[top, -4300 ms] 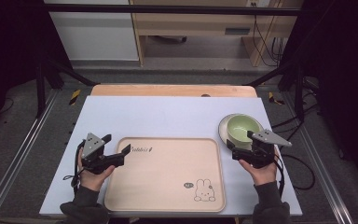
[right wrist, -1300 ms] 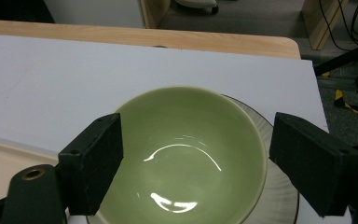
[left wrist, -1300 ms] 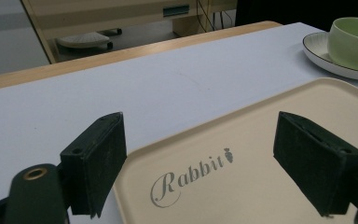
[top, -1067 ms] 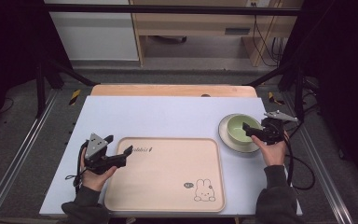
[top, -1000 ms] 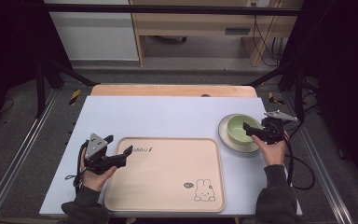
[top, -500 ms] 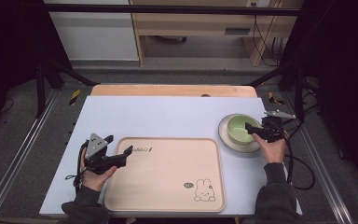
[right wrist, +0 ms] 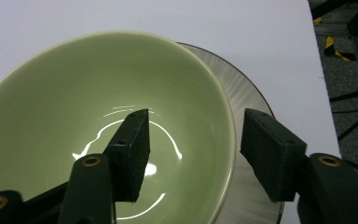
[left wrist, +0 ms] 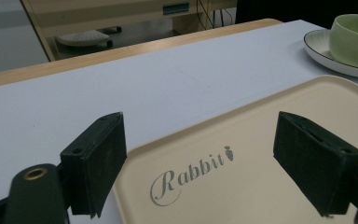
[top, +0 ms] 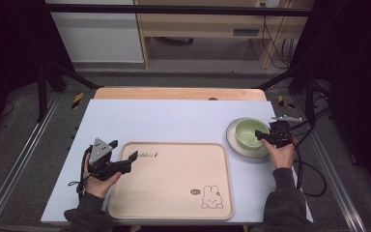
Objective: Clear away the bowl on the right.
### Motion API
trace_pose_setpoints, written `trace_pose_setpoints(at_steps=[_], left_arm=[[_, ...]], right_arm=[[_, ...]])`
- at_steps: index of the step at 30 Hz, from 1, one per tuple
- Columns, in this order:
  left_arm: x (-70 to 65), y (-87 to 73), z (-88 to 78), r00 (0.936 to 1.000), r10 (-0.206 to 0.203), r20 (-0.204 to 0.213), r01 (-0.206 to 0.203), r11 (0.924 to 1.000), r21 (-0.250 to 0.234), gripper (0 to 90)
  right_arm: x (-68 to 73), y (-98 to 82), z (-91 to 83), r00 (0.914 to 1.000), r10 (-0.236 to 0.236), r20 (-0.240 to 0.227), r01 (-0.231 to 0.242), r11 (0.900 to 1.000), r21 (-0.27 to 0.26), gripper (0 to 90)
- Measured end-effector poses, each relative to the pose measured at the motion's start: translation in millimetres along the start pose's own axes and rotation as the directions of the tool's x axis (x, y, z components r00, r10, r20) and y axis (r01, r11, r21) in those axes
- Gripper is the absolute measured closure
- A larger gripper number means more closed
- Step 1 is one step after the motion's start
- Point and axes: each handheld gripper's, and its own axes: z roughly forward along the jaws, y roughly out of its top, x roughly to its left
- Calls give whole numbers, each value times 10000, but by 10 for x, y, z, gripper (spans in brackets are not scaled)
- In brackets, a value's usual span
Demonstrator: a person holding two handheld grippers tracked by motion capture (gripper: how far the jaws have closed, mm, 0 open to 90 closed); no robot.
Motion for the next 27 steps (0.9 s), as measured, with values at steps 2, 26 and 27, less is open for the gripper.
trace_pose_setpoints(at_steps=[2, 26, 27], left_arm=[[-2, 0, 2, 10000, 7, 10, -7, 10000, 9, 169], [-6, -5, 10, 10000, 17, 16, -17, 10000, 27, 169], [-5, -5, 11, 10000, 15, 17, -15, 10000, 32, 169]], right_arm=[[-6, -4, 19, 10000, -6, 20, 5, 9999, 152, 452], [-72, -19, 72, 9969, 748, -258, -713, 9905, 1178, 749], [-77, -21, 79, 9972, 717, -201, -689, 9910, 1145, 753]])
